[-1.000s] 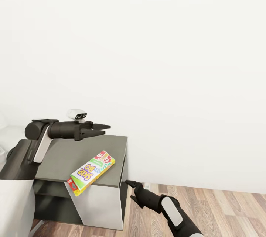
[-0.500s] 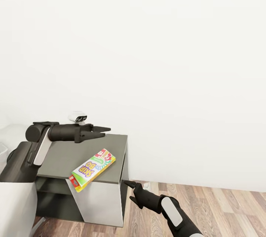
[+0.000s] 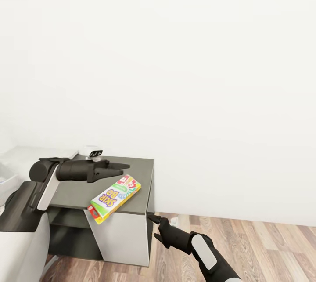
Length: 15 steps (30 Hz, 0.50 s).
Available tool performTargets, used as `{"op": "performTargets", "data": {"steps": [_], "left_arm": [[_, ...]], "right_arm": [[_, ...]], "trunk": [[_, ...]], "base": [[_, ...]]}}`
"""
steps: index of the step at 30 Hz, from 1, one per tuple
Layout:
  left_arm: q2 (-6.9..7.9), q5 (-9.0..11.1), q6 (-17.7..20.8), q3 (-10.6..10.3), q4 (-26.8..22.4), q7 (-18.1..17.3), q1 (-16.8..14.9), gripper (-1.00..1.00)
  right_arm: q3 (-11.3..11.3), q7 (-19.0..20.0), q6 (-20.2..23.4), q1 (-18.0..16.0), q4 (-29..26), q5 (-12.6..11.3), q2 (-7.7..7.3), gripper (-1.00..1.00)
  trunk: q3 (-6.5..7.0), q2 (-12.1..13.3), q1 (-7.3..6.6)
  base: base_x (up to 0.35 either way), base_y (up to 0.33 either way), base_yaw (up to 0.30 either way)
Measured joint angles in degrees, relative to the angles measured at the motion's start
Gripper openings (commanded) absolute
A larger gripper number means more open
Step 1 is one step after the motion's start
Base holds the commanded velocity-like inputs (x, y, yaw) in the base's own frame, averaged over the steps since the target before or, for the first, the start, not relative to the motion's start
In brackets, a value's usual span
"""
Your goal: Put all the toys in the child's room - the three board games (two on the bed and one on the table), the two jigsaw puzzles on the table, and the tennis ball on the table - inside the toy box on the table in the child's room.
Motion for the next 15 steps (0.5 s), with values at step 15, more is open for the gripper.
{"op": "performTargets", "data": {"steps": [15], "left_arm": [[0.43, 0.3, 0.0, 1.1, 0.0, -0.2, 0.2, 1.00]], "right_arm": [[0.0, 0.0, 0.2, 0.0, 0.0, 0.0, 0.00, 1.00]], "trunk": [[0.00, 0.0, 0.00]], "base": [[-0.001, 0.034, 0.000]]}}
